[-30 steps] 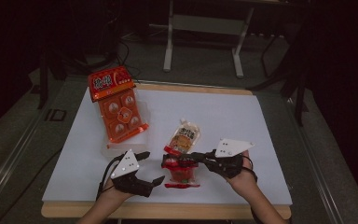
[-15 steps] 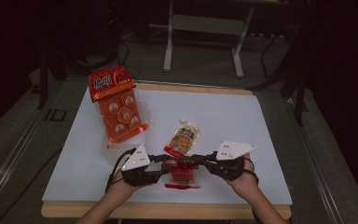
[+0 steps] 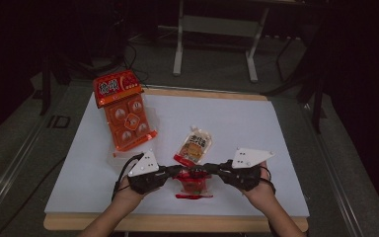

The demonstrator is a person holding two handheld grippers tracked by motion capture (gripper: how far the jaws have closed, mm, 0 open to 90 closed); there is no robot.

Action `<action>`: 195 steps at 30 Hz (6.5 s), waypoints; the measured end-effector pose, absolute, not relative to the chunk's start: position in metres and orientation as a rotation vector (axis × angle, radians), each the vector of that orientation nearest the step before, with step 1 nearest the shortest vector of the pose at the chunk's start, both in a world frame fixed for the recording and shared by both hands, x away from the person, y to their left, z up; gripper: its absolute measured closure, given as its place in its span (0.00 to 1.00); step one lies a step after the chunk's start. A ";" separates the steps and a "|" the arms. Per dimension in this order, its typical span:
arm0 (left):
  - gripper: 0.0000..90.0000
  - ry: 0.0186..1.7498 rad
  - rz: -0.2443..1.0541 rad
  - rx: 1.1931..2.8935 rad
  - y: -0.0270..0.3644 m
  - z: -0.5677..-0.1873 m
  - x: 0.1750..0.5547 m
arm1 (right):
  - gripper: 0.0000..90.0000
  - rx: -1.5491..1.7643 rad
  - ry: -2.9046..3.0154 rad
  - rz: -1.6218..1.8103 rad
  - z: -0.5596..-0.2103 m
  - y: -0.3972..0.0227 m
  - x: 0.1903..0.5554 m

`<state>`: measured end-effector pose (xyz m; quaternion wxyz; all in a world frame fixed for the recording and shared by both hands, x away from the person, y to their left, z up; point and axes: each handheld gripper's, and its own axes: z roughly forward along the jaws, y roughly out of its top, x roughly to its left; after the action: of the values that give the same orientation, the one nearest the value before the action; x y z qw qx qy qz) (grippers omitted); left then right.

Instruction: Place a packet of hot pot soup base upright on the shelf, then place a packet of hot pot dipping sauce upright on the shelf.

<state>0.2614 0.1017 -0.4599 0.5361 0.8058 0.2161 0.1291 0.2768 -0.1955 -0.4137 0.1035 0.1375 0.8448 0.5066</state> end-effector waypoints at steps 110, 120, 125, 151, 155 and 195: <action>0.97 0.565 0.690 1.871 0.252 -0.410 0.303 | 0.15 0.535 2.320 1.827 -0.413 -0.213 0.291; 0.97 0.543 0.736 1.864 0.246 -0.410 0.312 | 0.15 0.537 2.322 1.825 -0.414 -0.214 0.291; 0.97 0.544 0.700 1.879 0.244 -0.415 0.313 | 0.15 0.545 2.324 1.823 -0.416 -0.215 0.292; 0.97 0.588 0.622 1.880 0.250 -0.459 0.307 | 0.15 0.543 2.337 1.818 -0.416 -0.214 0.292; 0.97 0.604 0.615 1.870 0.252 -0.463 0.307 | 0.15 0.539 2.335 1.820 -0.416 -0.214 0.292; 0.02 0.631 0.430 1.761 0.215 -0.425 0.286 | 0.16 0.517 2.324 1.740 -0.413 -0.215 0.296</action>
<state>0.2862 0.2152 -0.4246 0.5738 0.7515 0.2691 0.1834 0.2957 -0.2152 -0.4133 0.0964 0.1744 0.7845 0.5872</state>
